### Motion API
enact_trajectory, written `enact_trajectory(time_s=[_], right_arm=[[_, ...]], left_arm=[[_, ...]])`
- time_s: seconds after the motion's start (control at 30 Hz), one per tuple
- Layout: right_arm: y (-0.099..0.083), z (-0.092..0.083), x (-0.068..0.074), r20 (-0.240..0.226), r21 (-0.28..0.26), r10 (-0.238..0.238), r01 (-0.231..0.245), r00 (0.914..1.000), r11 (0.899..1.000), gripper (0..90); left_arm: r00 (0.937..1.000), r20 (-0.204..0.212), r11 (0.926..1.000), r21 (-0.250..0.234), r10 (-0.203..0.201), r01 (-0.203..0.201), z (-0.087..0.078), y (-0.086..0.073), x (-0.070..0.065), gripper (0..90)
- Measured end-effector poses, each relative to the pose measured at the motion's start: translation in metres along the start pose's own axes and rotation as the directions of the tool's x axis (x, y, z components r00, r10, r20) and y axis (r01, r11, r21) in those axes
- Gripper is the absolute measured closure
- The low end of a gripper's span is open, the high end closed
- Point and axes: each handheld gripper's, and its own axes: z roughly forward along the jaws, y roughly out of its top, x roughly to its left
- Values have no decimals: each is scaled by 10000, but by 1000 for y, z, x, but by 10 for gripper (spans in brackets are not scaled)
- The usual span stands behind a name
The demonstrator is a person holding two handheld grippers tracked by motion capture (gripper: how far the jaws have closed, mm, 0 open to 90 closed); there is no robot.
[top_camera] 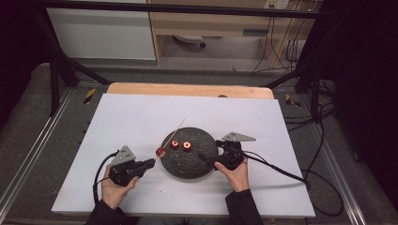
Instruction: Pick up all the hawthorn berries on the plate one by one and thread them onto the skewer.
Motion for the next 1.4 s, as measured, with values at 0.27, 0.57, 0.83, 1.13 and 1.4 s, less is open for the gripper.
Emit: enact_trajectory(time_s=[0.27, 0.57, 0.83, 1.13, 1.4], right_arm=[[9, 5, 1, 160, 1089, -608, 587, 9980, 9923, 38], [24, 19, 5, 190, 2003, -1082, 1023, 9939, 9744, 43], [38, 39, 12, 114, 3038, -1522, 1416, 9883, 9422, 54], [55, 68, 24, -30, 4099, -2099, 1927, 9777, 8915, 135], [63, 90, 26, -182, 4572, -2095, 1945, 9776, 8678, 262]], left_arm=[[10000, -21, 9998, 177, -29, 29, -8, -17, 6, 884], [9999, 87, 9994, 336, 81, -84, -14, -28, 11, 884], [9998, 122, 9990, 413, 159, -164, -16, -32, 12, 884], [9994, 194, 9979, 565, 295, -305, -15, -33, 11, 883], [9996, 148, 9981, 557, 237, -245, -15, -33, 12, 883]])
